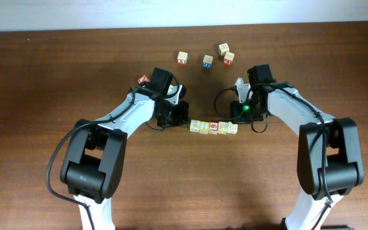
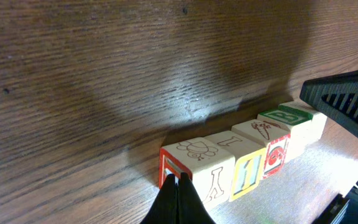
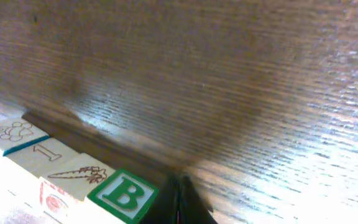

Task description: Rotate 5 blocks

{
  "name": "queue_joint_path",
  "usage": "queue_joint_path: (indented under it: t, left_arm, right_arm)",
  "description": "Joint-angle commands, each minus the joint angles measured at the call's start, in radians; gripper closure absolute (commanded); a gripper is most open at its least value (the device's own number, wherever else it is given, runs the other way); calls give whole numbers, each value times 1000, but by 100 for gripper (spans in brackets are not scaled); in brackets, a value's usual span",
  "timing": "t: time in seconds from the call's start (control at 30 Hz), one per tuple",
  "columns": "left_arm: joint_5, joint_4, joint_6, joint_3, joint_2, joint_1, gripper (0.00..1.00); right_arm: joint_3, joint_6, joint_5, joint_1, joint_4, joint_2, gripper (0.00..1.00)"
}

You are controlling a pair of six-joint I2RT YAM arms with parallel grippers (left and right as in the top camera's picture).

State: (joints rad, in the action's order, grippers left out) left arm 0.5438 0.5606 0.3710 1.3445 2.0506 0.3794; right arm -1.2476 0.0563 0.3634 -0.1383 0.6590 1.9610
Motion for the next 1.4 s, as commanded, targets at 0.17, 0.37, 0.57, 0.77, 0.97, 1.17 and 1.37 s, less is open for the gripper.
queue_joint_path:
  t: [0.17, 0.37, 0.57, 0.77, 0.97, 1.17, 1.37]
  left_arm:
    - [18, 0, 10, 16, -3, 2, 100]
    - [17, -3, 10, 16, -3, 2, 100]
    - [18, -3, 10, 16, -3, 2, 100]
    - [18, -2, 10, 16, -3, 2, 100]
    - [18, -2, 10, 16, -3, 2, 100]
    - [18, -2, 10, 16, -3, 2, 100]
    - [18, -2, 10, 16, -3, 2, 100]
  right_arm:
    - [-174, 54, 0, 107, 143, -11, 96]
    - [-11, -49, 241, 189, 212, -11, 96]
    - [69, -41, 281, 183, 136, -11, 96]
    - [70, -14, 284, 143, 102, -8, 96]
    - [70, 50, 238, 143, 95, -8, 96]
    - [72, 58, 208, 143, 101, -8, 96]
    - [105, 56, 209, 143, 82, -8, 96]
